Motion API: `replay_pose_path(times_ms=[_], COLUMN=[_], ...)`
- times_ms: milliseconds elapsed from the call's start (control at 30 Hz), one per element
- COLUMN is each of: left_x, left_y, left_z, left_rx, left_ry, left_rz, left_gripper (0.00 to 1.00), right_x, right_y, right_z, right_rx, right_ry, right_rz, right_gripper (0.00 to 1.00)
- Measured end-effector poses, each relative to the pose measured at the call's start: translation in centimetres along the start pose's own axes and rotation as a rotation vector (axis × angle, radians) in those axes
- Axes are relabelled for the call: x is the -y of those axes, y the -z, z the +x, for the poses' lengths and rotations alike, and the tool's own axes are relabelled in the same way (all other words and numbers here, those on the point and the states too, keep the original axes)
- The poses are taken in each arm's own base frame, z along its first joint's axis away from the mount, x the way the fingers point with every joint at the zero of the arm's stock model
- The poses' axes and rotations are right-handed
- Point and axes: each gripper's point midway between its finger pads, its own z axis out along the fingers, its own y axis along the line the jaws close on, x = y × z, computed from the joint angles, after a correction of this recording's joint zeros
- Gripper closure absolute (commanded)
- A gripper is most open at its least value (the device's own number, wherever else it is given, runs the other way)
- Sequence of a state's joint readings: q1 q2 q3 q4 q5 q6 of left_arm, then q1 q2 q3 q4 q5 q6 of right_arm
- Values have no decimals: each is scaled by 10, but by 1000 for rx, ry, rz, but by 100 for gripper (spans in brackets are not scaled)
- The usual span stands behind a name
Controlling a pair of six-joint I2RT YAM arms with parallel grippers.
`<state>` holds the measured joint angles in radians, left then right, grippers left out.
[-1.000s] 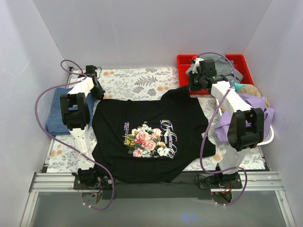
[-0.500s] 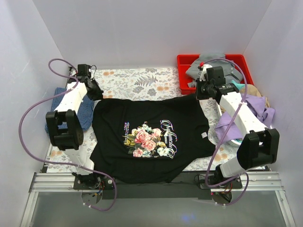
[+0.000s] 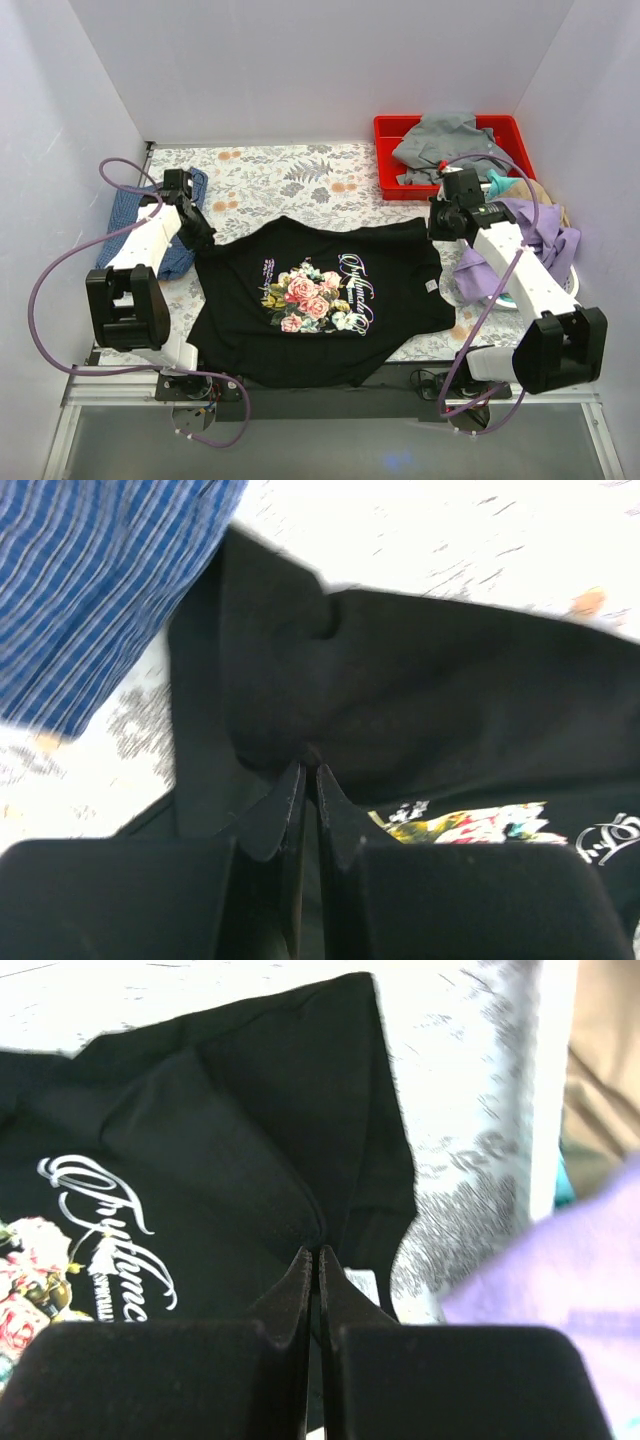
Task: Fold and stack the t-shirts
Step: Fold the tshirt
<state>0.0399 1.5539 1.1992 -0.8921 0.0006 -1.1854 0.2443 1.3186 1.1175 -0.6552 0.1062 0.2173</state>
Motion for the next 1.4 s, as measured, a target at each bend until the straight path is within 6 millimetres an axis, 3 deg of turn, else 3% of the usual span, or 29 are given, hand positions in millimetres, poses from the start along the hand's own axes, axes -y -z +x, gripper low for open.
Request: replay_pose_path(times_ms=[167,367,500,700,867,900,933,967,1000,1067,1167,1300,1400], left_x=[-22,-55,-76,-87,-91,-91,-92,-93,-94,-95,-97,-84,-51], left_y=[6,7,7,4,-1,-3,-5,-6,-8,-9,-7,9,27], left_z=[15,20,21,18,20,21,24,26,29,31,29,5,-26], left_rx=[-2,18,27,40,27,26,16,6,-5,-15,-7,68,164], left_ry=[26,64,106,125,122,121,118,110,103,102,112,128,149], left_rz=[-76,-217,-300,-355,-378,-378,-379,-380,-382,-387,-405,-361,-203], left_gripper=[100,100,100,100,100,93,78,50,43,29,27,27,27], right_x=[14,34,46,57,64,65,66,67,67,68,69,60,49], right_y=[7,-1,-1,-2,-6,-7,-7,-6,-5,-5,2,18,20], right_z=[18,53,61,68,93,101,107,110,112,112,97,41,11], right_rx=[-11,-90,-109,-116,-176,-193,-210,-221,-229,-228,-200,-48,39], right_ry=[-57,-95,-106,-131,-136,-136,-136,-141,-137,-133,-124,-111,-102], right_rz=[72,182,252,324,355,361,365,369,373,377,388,343,283], right_gripper=[99,99,99,99,99,98,77,74,71,64,55,54,55])
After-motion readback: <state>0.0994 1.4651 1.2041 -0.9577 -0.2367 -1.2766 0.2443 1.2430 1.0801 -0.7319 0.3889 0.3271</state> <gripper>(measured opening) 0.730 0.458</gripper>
